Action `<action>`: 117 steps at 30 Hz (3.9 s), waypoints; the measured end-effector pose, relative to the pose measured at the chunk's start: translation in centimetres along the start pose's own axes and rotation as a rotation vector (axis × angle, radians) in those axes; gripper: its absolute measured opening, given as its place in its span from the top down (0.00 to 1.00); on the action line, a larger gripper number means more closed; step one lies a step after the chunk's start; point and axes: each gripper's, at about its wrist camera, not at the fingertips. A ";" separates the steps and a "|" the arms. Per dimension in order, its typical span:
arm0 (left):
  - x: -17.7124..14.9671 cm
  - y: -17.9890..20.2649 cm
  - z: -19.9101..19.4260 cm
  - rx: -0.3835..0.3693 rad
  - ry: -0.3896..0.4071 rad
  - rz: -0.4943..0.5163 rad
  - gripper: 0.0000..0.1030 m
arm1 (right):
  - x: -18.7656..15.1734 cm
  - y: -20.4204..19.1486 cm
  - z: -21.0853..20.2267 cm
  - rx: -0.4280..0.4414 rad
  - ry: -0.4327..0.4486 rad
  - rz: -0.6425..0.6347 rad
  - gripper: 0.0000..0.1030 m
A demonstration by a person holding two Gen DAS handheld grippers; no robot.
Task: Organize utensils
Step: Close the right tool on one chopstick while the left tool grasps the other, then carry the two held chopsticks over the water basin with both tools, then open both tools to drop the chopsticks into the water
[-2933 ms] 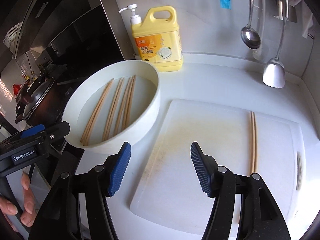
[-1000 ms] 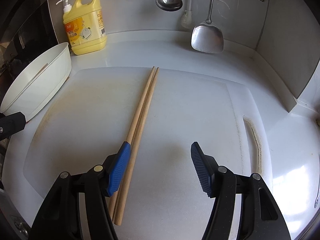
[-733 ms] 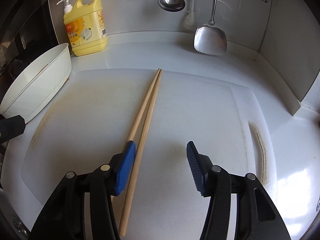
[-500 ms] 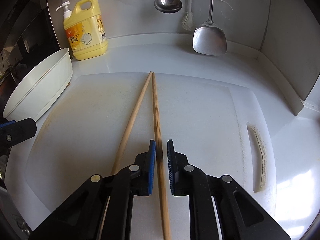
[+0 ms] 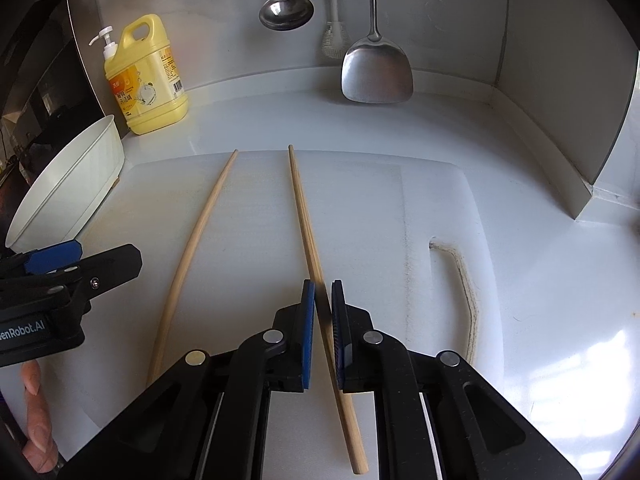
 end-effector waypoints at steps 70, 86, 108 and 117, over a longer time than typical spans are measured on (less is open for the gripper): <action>3.6 -15.1 -12.8 0.058 0.144 -0.104 0.93 | 7.2 -14.6 -5.8 0.332 0.116 -0.027 0.94; 11.1 -32.2 -6.8 0.049 0.095 -0.136 0.93 | 14.3 -33.2 3.4 0.356 0.041 -0.022 0.94; 9.8 -33.9 1.8 0.029 -0.102 -0.136 0.93 | 12.5 -35.5 11.6 0.269 -0.229 0.000 0.94; 9.4 -33.9 3.1 0.048 -0.154 -0.149 0.91 | 12.3 -35.6 12.4 0.271 -0.259 -0.017 0.94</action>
Point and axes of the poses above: each gripper's, at about its wrist camera, not at the fingertips, and z roughly the way its jaws point, y to its right, x to its top, and after that the axes turned 6 degrees about y, right-handed
